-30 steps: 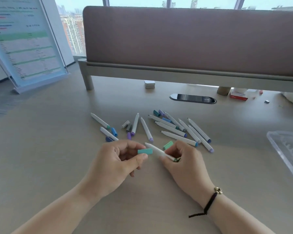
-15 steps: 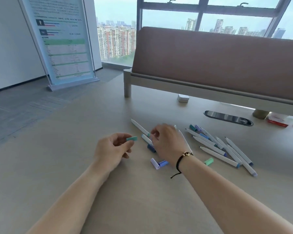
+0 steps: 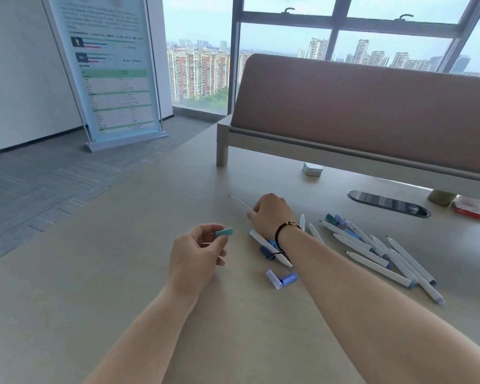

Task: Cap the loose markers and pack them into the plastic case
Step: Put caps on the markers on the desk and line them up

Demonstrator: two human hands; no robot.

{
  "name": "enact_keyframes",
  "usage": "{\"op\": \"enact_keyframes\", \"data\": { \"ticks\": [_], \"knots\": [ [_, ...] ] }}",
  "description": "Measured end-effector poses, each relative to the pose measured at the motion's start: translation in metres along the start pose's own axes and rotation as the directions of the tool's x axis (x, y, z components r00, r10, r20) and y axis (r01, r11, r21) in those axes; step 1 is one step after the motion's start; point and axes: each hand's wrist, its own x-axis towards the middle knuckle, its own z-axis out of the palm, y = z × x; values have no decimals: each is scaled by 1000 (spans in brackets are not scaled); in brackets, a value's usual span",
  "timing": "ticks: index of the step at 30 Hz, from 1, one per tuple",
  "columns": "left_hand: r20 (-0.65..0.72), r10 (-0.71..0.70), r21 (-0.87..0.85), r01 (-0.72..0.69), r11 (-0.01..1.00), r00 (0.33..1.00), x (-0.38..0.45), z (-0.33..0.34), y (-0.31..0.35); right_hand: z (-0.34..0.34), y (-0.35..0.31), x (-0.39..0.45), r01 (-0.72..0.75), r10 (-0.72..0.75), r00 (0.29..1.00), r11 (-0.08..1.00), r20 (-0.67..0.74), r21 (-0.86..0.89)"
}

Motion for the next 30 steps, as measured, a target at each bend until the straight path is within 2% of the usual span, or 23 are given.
{"op": "enact_keyframes", "data": {
  "ticks": [4,9,11,14,17,19,23,30],
  "knots": [
    [36,7,40,-9,999,999,-5,1,4,-29,11,-49,81,-53,991,967,-119,241],
    [219,16,151,-50,987,975,-24,18,6,-68,63,-137,-37,106,989,850,-102,525],
    [287,20,180,-75,981,958,-32,28,7,-83,87,-167,-96,194,979,732,-70,675],
    [373,36,162,-103,981,927,-48,45,10,-100,117,-203,-165,254,966,461,49,872],
    [438,59,120,-123,985,897,-66,70,15,-115,137,-223,-184,222,968,296,120,937],
    [468,68,79,-118,990,881,-76,88,18,-121,149,-229,-174,215,969,244,122,954],
    [493,27,-41,-8,999,869,-94,121,21,-123,166,-239,-173,209,968,142,141,975],
    [496,31,-45,-11,999,868,-107,131,13,-135,185,-243,-162,158,975,5,159,987]
  ]
}}
